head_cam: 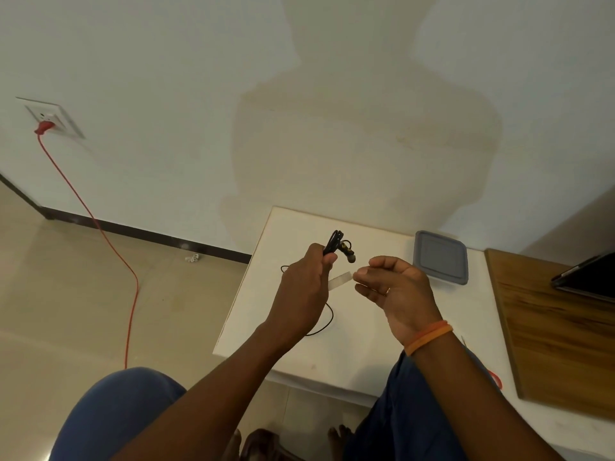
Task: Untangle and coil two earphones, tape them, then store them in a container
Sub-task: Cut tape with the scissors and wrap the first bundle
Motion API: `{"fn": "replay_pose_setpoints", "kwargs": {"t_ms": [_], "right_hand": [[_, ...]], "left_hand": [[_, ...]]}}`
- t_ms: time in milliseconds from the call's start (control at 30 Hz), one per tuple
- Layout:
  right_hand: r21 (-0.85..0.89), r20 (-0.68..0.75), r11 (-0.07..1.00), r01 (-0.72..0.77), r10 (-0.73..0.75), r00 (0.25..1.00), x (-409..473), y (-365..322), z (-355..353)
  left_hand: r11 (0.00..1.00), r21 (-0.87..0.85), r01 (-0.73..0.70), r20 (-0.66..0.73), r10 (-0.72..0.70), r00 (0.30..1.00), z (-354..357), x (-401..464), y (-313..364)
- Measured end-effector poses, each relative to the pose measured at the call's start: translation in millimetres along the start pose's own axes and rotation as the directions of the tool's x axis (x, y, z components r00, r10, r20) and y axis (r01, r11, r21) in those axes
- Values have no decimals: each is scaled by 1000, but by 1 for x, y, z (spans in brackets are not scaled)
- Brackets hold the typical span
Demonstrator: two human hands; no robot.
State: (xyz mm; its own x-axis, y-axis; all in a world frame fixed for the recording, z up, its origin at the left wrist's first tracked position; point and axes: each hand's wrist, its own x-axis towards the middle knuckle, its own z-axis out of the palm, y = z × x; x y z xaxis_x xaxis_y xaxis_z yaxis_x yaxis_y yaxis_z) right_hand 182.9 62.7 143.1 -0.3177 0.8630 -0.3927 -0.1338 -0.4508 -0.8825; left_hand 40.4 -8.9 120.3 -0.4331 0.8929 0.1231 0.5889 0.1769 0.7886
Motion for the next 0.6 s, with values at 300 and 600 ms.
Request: {"fn": "replay_pose_setpoints", "kwargs": {"t_ms": [300,600], "right_hand": [[365,-70,911,-192,232,970,24,-10,-35],[312,-69,937,-154,185,980,28,-9,-49]], "left_hand": [[997,-77,32,2,-32,999,-3,3,-15],[993,-105,55,133,-41,990,10,-3,-19]]}}
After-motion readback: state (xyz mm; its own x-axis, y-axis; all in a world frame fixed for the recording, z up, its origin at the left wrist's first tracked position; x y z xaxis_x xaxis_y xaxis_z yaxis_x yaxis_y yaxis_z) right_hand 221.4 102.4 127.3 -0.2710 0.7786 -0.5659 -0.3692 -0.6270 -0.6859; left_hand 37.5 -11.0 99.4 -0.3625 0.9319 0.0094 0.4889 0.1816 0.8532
